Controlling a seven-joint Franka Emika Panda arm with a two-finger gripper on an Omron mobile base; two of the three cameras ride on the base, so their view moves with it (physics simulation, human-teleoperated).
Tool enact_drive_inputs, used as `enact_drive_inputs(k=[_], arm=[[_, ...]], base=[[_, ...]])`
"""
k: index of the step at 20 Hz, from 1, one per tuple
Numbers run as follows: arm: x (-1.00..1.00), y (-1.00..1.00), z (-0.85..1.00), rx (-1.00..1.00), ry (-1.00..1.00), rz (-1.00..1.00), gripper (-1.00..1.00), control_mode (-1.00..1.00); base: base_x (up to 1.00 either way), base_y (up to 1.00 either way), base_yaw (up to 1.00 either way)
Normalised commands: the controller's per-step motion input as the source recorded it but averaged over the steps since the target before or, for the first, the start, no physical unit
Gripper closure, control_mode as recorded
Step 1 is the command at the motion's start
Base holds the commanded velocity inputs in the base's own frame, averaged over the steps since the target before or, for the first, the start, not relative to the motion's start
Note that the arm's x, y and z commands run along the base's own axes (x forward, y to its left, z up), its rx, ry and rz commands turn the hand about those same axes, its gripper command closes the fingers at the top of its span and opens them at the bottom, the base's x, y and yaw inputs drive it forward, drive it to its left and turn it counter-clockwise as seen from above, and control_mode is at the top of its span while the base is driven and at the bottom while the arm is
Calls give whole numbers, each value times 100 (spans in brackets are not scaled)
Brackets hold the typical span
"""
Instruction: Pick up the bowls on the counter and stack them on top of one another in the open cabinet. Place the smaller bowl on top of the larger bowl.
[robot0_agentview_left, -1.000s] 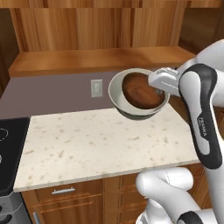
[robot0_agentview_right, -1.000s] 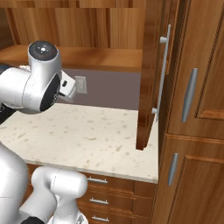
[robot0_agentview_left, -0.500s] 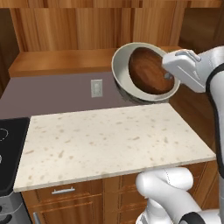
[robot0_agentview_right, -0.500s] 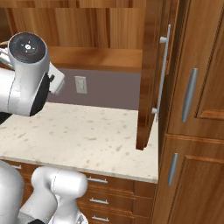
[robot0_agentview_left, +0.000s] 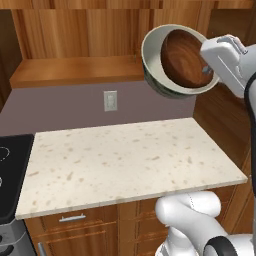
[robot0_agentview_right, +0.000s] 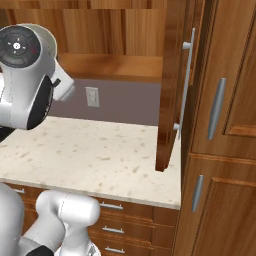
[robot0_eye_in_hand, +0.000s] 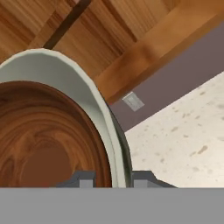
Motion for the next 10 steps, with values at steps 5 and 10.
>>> enact_drive_inputs(k=[5, 10], arm=[[-4, -42, 18, 10, 0, -26, 100, -100], [-4, -35, 10, 9, -2, -21, 100, -100]], base=[[0, 0, 0], [0, 0, 0]])
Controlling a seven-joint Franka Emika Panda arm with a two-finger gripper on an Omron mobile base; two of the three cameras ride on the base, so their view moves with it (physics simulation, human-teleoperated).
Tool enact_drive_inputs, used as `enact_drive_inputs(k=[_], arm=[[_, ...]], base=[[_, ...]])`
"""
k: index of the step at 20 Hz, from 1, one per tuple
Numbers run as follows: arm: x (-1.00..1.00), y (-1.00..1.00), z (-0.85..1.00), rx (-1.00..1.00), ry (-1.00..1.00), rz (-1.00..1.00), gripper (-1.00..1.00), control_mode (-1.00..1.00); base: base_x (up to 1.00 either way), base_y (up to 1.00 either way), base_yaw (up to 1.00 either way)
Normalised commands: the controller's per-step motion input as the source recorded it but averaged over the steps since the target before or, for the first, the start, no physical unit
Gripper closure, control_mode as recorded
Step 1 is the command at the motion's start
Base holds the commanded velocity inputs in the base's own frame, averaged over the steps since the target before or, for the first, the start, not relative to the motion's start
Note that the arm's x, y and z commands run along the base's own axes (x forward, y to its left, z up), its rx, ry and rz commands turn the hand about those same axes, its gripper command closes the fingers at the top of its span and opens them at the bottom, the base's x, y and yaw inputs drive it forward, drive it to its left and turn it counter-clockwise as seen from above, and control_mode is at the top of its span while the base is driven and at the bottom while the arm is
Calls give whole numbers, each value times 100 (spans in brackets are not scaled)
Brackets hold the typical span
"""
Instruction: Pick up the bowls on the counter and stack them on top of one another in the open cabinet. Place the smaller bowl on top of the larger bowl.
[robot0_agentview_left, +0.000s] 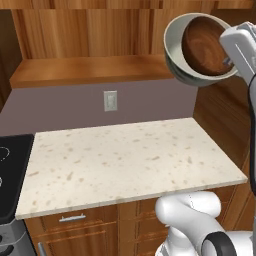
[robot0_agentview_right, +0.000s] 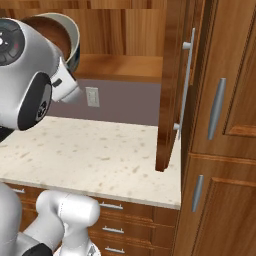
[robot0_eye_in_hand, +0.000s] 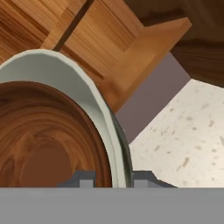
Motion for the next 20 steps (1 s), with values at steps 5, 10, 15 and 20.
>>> enact_drive_inputs(k=[5, 10, 15, 20], arm=[[-2, -2, 2, 6, -4, 0, 100, -100], [3, -2, -7, 5, 0, -2, 100, -100], [20, 0, -1, 3, 0, -2, 100, -100], [34, 0, 0, 2, 0, -2, 100, -100]], base=[[0, 0, 0], [0, 0, 0], [0, 0, 0], [0, 0, 0]])
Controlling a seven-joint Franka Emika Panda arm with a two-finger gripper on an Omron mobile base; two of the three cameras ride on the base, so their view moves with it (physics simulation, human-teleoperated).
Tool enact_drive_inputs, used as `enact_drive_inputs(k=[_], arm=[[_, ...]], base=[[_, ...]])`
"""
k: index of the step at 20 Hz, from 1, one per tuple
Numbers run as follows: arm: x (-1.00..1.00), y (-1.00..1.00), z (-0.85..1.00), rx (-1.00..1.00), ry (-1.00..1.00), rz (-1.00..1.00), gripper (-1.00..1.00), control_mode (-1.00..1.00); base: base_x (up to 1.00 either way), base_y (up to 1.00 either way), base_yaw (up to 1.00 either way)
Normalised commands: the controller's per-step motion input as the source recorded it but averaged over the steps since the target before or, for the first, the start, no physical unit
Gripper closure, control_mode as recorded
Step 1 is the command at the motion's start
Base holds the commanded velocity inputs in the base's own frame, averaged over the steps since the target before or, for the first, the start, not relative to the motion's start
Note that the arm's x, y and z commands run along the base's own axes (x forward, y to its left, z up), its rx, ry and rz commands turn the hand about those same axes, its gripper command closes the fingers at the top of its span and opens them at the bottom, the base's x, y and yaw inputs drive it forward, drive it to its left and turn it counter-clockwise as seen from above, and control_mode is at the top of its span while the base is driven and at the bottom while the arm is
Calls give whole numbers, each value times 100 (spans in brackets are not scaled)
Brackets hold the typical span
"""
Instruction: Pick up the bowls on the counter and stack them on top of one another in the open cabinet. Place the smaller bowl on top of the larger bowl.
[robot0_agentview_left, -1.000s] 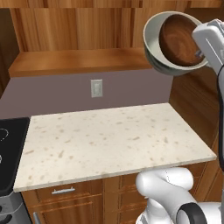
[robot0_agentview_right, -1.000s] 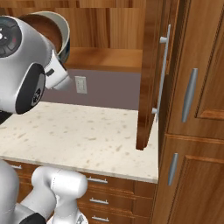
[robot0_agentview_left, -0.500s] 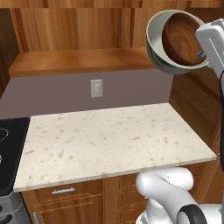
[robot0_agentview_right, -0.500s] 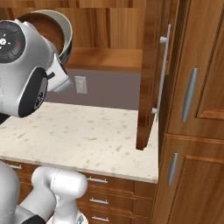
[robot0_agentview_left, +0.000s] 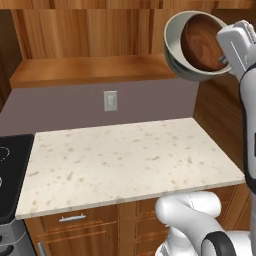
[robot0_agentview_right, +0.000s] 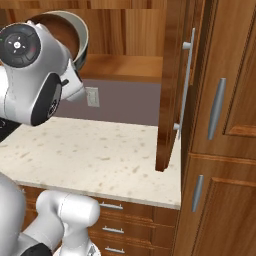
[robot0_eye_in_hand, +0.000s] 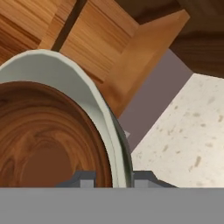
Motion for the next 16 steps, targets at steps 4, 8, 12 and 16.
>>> enact_drive_inputs(k=[4, 8, 12, 16], arm=[[35, 0, 0, 5, 1, -1, 100, -100], [35, 0, 0, 7, 1, -1, 100, -100], [35, 3, 0, 7, 0, -2, 100, -100], [34, 2, -2, 7, 2, -2, 100, -100]], base=[[0, 0, 0], [0, 0, 0], [0, 0, 0], [0, 0, 0]])
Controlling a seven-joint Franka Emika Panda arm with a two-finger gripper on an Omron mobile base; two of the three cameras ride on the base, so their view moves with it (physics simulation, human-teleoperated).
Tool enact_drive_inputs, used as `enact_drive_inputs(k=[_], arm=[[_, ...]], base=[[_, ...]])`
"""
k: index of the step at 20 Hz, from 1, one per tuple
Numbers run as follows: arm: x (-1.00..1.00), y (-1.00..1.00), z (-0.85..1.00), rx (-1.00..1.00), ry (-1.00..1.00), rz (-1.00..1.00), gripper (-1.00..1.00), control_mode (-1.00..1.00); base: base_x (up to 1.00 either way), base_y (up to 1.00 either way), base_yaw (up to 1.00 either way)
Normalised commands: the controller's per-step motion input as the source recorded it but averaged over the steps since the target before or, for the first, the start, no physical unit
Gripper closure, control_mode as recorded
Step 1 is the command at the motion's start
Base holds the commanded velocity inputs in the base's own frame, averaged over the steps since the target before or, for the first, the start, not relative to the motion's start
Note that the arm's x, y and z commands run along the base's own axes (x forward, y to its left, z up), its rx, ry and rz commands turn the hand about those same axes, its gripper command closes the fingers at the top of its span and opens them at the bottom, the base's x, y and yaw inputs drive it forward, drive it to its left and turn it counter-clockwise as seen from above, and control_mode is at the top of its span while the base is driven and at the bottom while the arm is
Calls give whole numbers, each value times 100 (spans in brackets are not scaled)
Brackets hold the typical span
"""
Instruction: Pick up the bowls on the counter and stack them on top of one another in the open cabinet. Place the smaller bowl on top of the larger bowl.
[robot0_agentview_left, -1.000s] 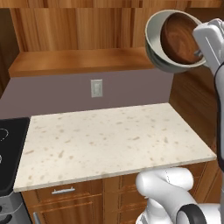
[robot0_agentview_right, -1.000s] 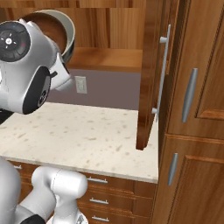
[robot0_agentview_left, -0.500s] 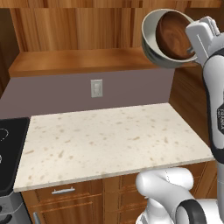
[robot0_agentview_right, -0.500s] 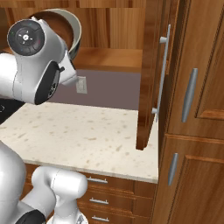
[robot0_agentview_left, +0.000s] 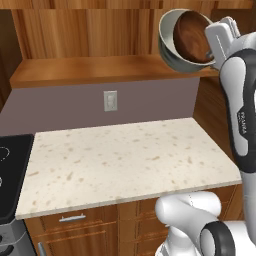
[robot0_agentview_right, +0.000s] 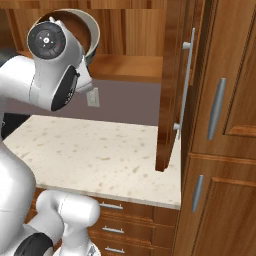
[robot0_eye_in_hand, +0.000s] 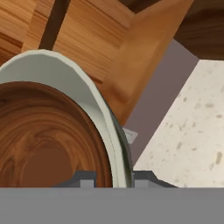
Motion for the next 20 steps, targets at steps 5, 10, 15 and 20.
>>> enact_drive_inputs(k=[5, 10, 15, 20], arm=[[34, 0, -5, 4, 8, -1, 100, -100], [25, 0, 0, 7, 10, 0, 100, -100], [6, 0, 0, 2, 3, 0, 100, -100], [0, 0, -1, 0, 0, 0, 100, -100]], base=[[0, 0, 0], [0, 0, 0], [0, 0, 0], [0, 0, 0]])
